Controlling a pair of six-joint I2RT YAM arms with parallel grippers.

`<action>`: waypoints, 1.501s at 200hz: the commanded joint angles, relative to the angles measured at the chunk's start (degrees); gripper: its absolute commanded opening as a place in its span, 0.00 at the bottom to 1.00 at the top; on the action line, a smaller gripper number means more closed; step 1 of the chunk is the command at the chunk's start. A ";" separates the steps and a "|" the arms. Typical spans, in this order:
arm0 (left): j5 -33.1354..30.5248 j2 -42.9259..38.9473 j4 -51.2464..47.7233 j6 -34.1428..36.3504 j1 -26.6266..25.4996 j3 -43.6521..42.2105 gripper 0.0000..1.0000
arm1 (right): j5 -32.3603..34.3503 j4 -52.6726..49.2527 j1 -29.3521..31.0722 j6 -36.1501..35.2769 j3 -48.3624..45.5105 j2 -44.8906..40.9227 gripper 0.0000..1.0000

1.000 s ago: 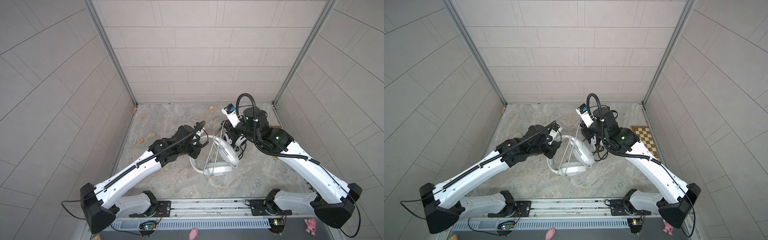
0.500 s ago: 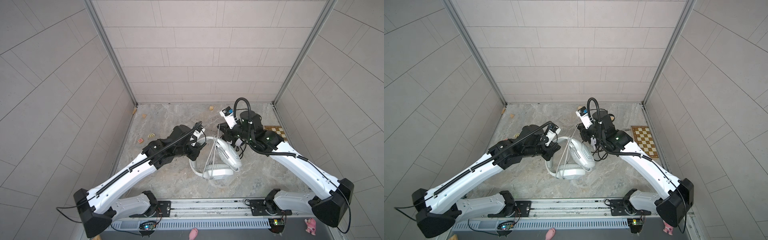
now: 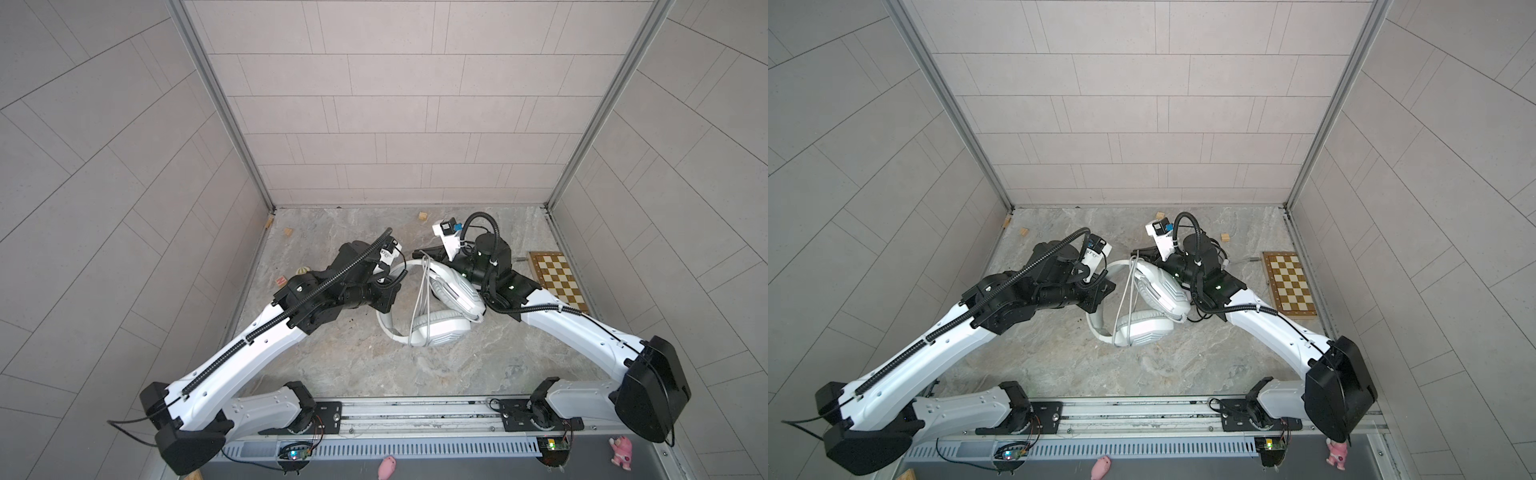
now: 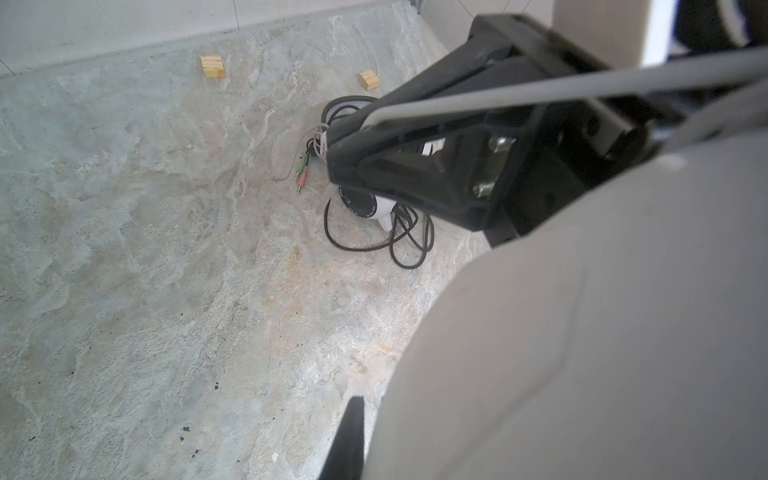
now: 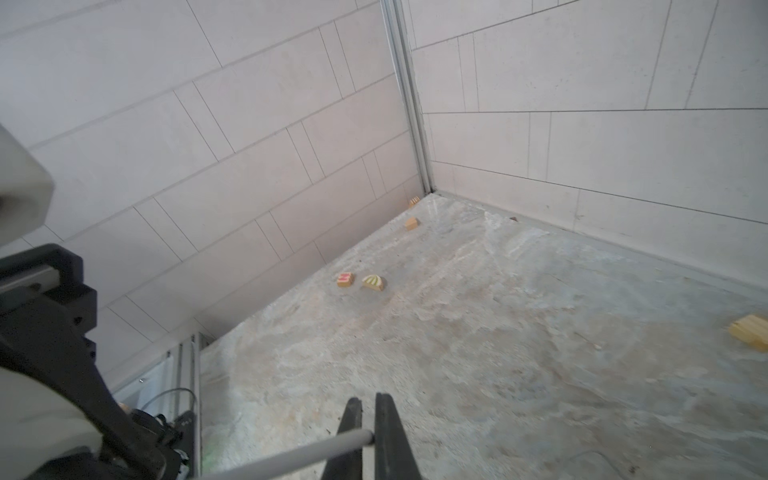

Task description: Wrap the headphones

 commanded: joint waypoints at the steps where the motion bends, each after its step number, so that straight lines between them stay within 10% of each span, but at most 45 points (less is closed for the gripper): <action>1: 10.28 -1.52 10.62 0.35 -1.49 9.93 0.00 | -0.03 6.70 -1.78 8.07 -2.85 4.75 0.11; 114: 15.62 4.83 2.82 -4.57 0.26 26.91 0.00 | -6.39 30.34 -2.05 18.57 3.10 22.65 0.13; 233: 16.58 10.01 -10.41 -4.37 15.86 33.98 0.00 | -4.00 2.33 -1.69 3.88 -13.53 0.42 0.21; 300: 22.35 14.56 -15.98 -4.68 19.64 37.94 0.00 | 0.66 10.41 -1.00 -1.81 -17.74 1.95 0.56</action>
